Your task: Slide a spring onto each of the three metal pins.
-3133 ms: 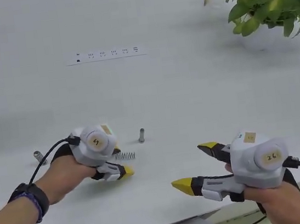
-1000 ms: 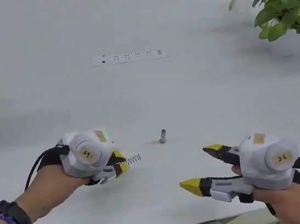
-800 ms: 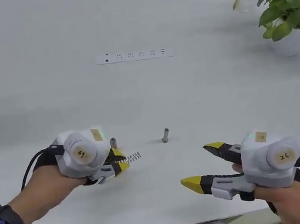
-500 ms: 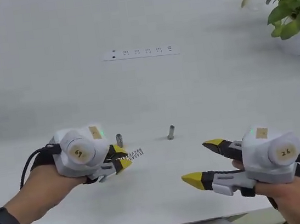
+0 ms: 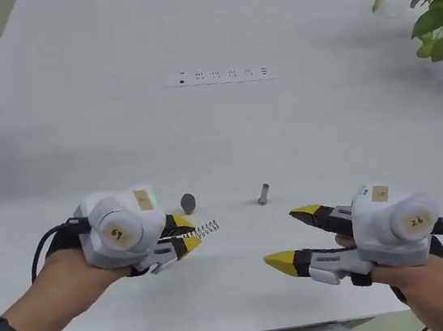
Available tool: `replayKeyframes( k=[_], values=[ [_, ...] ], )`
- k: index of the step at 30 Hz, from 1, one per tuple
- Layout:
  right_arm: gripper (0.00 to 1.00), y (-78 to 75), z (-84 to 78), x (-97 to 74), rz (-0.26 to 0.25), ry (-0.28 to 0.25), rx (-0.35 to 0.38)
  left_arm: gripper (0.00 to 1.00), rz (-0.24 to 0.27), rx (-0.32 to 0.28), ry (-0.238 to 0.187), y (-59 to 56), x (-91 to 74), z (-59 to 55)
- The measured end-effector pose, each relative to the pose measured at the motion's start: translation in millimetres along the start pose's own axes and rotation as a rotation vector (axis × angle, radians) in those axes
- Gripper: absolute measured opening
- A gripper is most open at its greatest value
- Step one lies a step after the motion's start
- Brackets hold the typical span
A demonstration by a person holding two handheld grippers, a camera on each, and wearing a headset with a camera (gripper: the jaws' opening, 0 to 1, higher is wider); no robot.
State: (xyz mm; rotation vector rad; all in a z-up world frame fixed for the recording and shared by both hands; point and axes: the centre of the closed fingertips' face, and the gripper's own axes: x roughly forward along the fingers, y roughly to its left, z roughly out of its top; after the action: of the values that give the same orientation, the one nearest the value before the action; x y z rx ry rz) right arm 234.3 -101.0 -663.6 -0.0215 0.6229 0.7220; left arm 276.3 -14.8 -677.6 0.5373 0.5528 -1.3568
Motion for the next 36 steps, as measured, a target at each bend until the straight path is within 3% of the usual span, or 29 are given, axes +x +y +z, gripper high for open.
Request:
replayKeyframes(
  k=[17,27,36],
  values=[
    [0.43,24.2,10.7,18.2,0.105,0.003,-0.057,0.02,-0.045,0.060,-0.032,-22.5,0.4,21.2],
    [0.30,36.6,18.1,20.5,0.174,-0.019,-0.072,0.02,-0.102,0.116,-0.048,-46.7,4.4,34.4],
    [0.15,45.6,16.6,18.0,0.225,-0.015,-0.087,0.03,-0.133,0.168,-0.047,-51.0,2.7,36.8]
  ],
)
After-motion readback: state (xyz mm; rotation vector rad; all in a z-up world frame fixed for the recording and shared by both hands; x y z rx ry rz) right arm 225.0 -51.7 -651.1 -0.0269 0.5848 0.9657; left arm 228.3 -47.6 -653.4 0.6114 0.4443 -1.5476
